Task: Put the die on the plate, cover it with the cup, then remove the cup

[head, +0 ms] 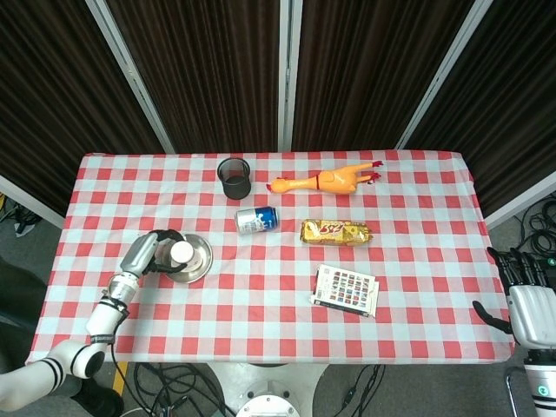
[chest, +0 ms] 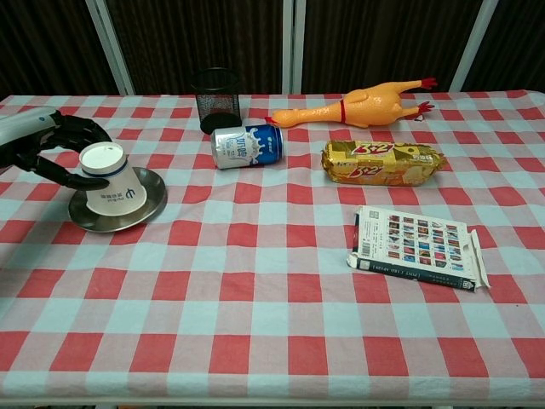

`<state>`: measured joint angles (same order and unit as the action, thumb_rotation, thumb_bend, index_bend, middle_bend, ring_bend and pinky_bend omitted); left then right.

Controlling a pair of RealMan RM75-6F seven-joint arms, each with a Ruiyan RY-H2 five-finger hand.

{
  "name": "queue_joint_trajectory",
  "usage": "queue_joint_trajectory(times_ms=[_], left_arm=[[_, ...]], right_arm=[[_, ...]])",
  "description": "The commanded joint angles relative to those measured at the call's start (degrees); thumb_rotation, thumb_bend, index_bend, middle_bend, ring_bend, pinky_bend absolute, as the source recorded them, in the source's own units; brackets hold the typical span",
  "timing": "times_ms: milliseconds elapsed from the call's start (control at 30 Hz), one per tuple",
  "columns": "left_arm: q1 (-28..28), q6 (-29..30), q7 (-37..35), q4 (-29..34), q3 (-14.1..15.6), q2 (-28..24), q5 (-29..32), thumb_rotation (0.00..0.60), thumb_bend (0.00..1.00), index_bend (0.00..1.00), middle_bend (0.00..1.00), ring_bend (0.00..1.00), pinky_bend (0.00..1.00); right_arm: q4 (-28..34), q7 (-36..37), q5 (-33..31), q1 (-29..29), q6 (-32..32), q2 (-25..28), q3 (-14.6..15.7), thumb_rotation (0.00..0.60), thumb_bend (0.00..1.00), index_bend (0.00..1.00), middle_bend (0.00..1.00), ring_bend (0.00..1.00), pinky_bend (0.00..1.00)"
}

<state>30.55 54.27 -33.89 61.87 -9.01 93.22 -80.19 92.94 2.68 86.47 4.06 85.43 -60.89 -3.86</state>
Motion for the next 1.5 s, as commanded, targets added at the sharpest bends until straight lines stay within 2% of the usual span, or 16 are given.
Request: queue_joint_trajectory(times_ms=[33, 200, 333, 567, 667, 867, 967, 1300, 1500], left_arm=[[0.35, -0.63, 0.44, -1.46, -0.07, 0.82, 0.93, 0.6, 0.28, 0.51, 0.41, 0.28, 0.2], [0.61, -1.32, 0.92, -6.27, -2.14, 3.42, 4.73, 0.6, 0.27, 0.51, 0.41, 0.28, 0.2], [0.45, -1.09, -0.03, -7.51, -2.95, 4.1, 5.88, 0.6, 0.27, 0.51, 0.41, 0.28, 0.2], [-0.26, 0.99, -1.6, -3.36, 0.14, 2.79, 1.63, 0.6, 0.27, 0.51, 0.41, 0.28, 0.19], [-0.24, 1.47, -1.21, -3.18, 0.58, 2.88, 1.13, 0.6, 0.27, 0.51, 0.41, 0.27, 0.19], [-0.46, 1.22, -1.97, -8.36, -2.77, 5.54, 5.96, 0.6, 0.27, 0.51, 0.4, 0.26, 0.19], [-0.78, 0.78, -2.91, -9.78, -3.47, 6.11, 7.24, 0.6, 0.27, 0.51, 0.4, 0.26, 0.19], [-1.77, 3.73, -2.59, -5.52, -0.15, 4.75, 2.48, 0.6, 0.27, 0.51, 0.4, 0.26, 0.19], [-0.92, 0.88, -1.17, -9.95, -3.15, 6.25, 7.15, 0.6, 0.27, 0.51, 0.4, 0.26, 0.19]], right_arm=[[0.04, -0.03, -0.03, 0.02, -0.05, 0.03, -0.02, 0.6, 0.14, 0.08, 0.16, 0.0, 0.03], [0.24, -0.14, -0.14, 0.13, -0.21, 0.18, -0.12, 0.6, 0.14, 0.08, 0.16, 0.0, 0.03], [0.35, -0.24, -0.02, 0.2, -0.39, 0.17, -0.01, 0.6, 0.14, 0.08, 0.16, 0.0, 0.03], [0.27, -0.2, -0.05, 0.15, -0.53, 0.06, 0.13, 0.6, 0.14, 0.08, 0.16, 0.0, 0.03], [0.32, -0.15, -0.06, 0.05, -0.33, 0.16, 0.09, 0.6, 0.14, 0.08, 0.16, 0.0, 0.03], [0.32, 0.05, 0.05, -0.16, 0.1, 0.41, 0.07, 0.6, 0.14, 0.08, 0.16, 0.0, 0.03], [0.29, 0.16, 0.23, -0.24, 0.13, 0.38, 0.22, 0.6, 0.14, 0.08, 0.16, 0.0, 0.03], [0.76, -0.43, 0.36, -0.42, 0.37, 0.35, 0.33, 0.6, 0.14, 0.08, 0.16, 0.0, 0.03], [1.36, -0.99, 0.4, -0.28, 0.47, 0.69, 0.07, 0.6, 0.14, 0.08, 0.16, 0.0, 0.03]])
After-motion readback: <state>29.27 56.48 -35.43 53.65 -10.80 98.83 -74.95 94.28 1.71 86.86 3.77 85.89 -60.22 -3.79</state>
